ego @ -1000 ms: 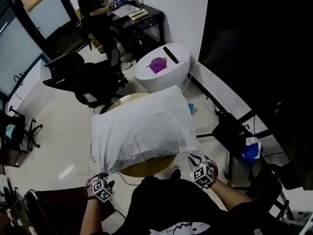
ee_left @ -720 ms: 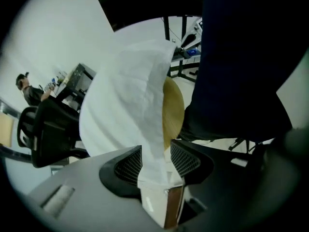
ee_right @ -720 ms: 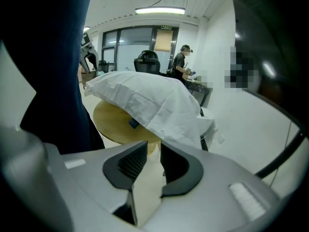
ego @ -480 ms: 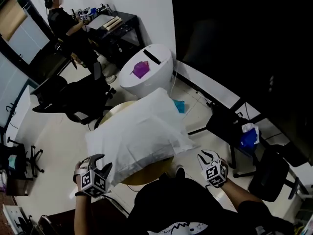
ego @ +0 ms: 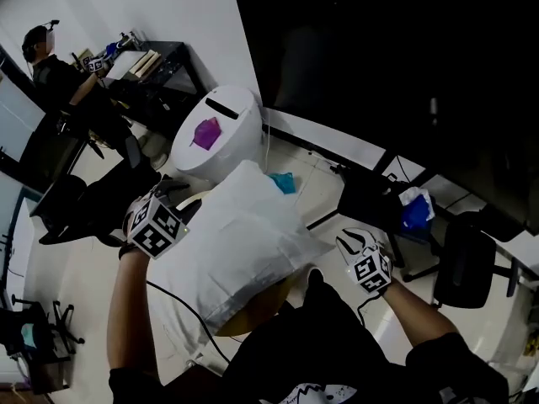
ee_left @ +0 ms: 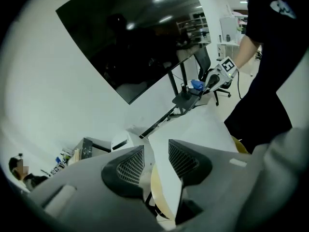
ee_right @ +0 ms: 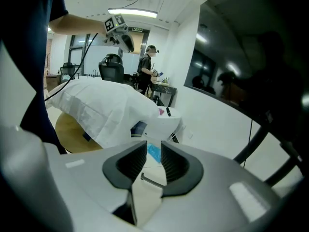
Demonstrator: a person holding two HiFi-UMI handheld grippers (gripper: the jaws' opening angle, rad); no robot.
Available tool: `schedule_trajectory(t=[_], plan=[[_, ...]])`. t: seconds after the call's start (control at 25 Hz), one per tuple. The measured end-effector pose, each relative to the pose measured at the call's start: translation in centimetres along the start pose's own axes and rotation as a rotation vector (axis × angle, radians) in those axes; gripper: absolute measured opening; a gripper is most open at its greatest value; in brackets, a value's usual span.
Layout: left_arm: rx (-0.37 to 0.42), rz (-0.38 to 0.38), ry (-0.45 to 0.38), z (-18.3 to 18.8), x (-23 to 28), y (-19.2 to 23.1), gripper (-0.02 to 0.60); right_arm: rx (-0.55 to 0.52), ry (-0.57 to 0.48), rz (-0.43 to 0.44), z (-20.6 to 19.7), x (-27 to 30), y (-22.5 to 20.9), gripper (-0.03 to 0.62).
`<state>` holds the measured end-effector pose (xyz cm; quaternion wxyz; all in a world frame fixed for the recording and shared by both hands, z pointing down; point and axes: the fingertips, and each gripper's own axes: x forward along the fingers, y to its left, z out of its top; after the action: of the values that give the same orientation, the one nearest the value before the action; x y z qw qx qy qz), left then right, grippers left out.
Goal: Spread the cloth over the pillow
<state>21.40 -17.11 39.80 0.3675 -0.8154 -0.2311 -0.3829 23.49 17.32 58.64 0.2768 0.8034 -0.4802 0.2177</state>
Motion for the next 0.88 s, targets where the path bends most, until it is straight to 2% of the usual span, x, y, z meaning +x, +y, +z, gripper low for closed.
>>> schedule_trajectory(t=[0.24,0.44,0.6,0.88], plan=[[-0.086,-0.146,0.056,2.9,10.5,2.8,0.137,0.007,0.003,0.093,-1.4,2.1,-0.2,0.111],[-0.043,-0.21,0.176,3.6,19.3,3.5,0.137,-0.013,0.023,0.259,-3.0,3.8,1.2,0.126],[-0.133,-0.311,0.254,2.6,24.8,3.1,0.137,-0.045,0.028,0.339,-3.5,5.0,1.5,0.146],[-0.169,-0.32,0.366,0.8,31.2,2.9,0.137,-0.04,0.02,0.47,-3.6,6.1,3.5,0.16]])
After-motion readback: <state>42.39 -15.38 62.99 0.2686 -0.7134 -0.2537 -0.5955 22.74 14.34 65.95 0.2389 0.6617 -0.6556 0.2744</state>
